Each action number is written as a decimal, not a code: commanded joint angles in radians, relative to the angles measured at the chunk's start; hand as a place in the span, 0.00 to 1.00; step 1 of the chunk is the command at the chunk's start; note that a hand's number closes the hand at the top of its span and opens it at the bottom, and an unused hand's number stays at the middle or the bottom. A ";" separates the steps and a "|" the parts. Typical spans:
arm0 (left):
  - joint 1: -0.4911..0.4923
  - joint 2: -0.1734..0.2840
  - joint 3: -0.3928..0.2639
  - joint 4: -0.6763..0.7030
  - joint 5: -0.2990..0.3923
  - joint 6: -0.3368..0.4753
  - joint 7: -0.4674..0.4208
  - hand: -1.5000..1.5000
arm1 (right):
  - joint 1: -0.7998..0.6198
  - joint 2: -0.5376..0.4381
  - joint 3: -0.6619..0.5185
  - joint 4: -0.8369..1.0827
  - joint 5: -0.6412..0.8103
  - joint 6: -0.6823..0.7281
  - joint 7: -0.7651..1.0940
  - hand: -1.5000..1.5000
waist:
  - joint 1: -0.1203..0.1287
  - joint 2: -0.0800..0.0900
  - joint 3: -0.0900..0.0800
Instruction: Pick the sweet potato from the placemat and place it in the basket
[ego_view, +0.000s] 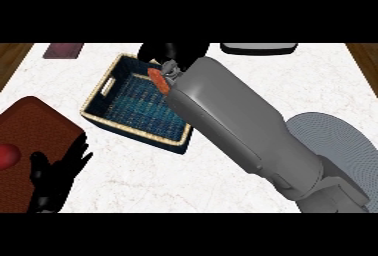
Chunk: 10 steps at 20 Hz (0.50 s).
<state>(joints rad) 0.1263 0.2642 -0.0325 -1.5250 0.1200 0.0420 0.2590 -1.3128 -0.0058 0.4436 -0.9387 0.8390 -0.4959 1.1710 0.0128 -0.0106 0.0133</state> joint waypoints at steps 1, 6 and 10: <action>0.055 -0.024 -0.024 0.046 -0.008 0.005 0.040 0.50 | -0.039 0.004 -0.053 -0.045 0.027 0.054 0.158 0.00 | -0.019 0.002 -0.013; 0.056 -0.036 -0.022 0.059 -0.025 0.020 0.027 0.50 | 0.016 0.005 -0.065 -0.099 0.097 -0.060 0.201 0.00 | -0.022 0.002 -0.014; 0.044 -0.047 -0.008 0.081 -0.019 0.028 0.020 0.50 | 0.080 0.005 -0.118 -0.196 0.147 -0.049 0.228 0.00 | -0.053 -0.004 -0.014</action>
<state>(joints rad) 0.1546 0.2556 -0.0197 -1.5332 0.1113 0.0522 0.2527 -1.2612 -0.0106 0.3504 -1.0703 0.9335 -0.5149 1.1821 -0.0195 -0.0184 0.0155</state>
